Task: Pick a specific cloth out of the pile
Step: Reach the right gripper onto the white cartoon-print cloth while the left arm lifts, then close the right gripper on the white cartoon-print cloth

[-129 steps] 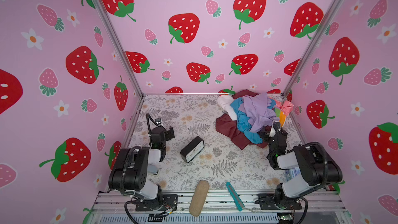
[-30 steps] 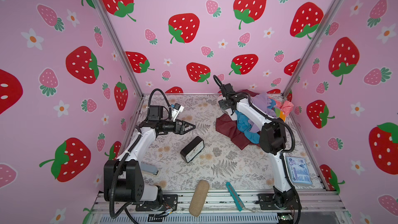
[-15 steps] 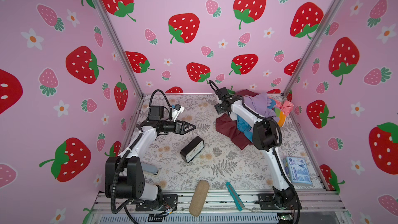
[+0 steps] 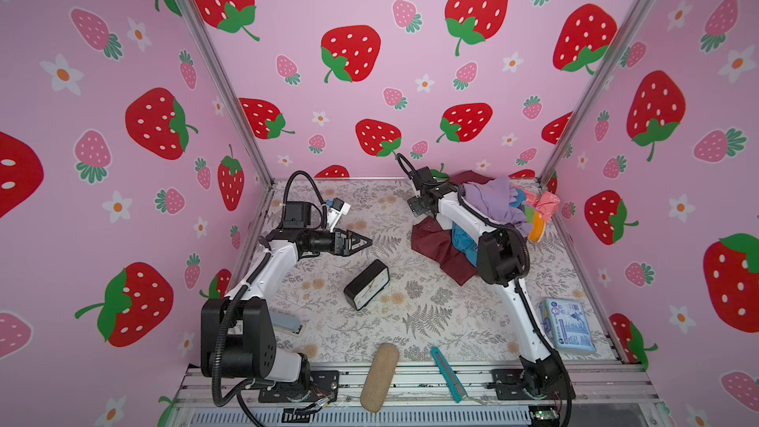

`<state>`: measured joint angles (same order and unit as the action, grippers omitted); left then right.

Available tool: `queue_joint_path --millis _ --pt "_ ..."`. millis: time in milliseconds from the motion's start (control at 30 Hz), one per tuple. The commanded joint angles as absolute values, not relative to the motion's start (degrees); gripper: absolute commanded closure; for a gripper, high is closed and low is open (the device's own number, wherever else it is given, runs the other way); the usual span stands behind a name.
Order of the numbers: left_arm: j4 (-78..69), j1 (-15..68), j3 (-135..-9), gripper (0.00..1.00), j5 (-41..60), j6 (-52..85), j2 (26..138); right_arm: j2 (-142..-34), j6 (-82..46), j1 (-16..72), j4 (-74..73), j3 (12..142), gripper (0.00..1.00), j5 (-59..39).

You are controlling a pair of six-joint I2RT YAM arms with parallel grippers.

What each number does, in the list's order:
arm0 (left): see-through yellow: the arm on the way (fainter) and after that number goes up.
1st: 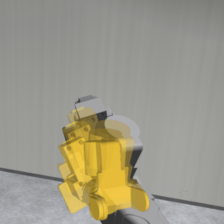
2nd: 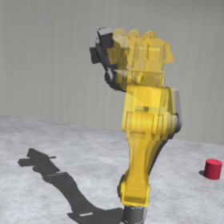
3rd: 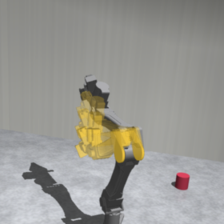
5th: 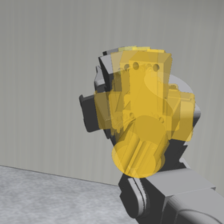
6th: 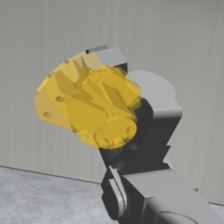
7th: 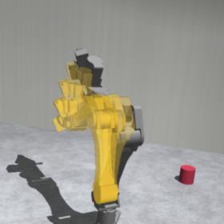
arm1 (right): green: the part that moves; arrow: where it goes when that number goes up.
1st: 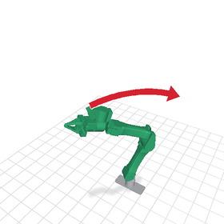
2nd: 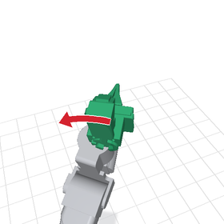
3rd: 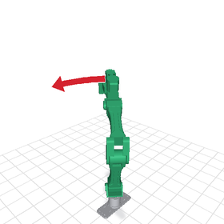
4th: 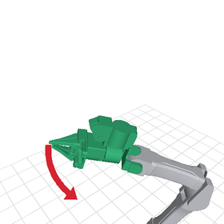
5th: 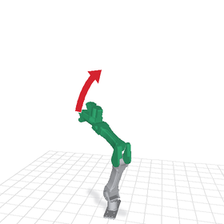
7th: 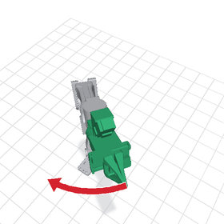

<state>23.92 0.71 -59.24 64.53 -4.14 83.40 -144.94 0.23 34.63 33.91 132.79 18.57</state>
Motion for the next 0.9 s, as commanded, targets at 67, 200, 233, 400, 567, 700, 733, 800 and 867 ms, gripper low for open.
queue_joint_path --millis 67,200,233,400,567,700,733,800,867 --pt "25.3 0.3 -62.0 0.01 66.1 -5.9 84.3 -147.7 1.6 33.1 33.7 134.7 0.21 19.2" --pt "25.6 0.1 -62.3 0.01 66.1 -6.0 84.6 -148.4 1.3 32.3 33.2 134.6 0.21 19.0" --pt "25.6 0.0 -62.4 0.01 66.1 -5.9 84.7 -148.6 1.3 32.1 33.1 134.6 0.21 18.9" --pt "25.7 0.0 -62.5 0.01 66.1 -6.0 85.0 -149.5 1.2 31.9 32.3 134.7 0.22 17.6" --pt "25.7 -0.1 -62.5 0.01 66.2 -5.9 85.2 -150.0 0.9 31.9 31.8 134.7 0.29 16.8" --pt "25.7 -0.1 -62.4 0.01 66.1 -5.9 85.2 -150.2 0.9 32.0 31.5 134.7 0.37 15.9" --pt "25.7 -0.1 -62.4 0.01 66.1 -6.0 85.2 -150.2 0.9 32.0 31.4 134.7 0.4 15.9" --pt "25.8 -0.1 -62.4 0.01 66.1 -6.0 85.2 -150.3 0.8 32.0 31.5 134.7 0.45 16.1" --pt "25.8 -0.2 -62.4 0.01 66.2 -6.0 85.3 -150.3 0.8 32.1 31.3 134.7 0.48 16.5"
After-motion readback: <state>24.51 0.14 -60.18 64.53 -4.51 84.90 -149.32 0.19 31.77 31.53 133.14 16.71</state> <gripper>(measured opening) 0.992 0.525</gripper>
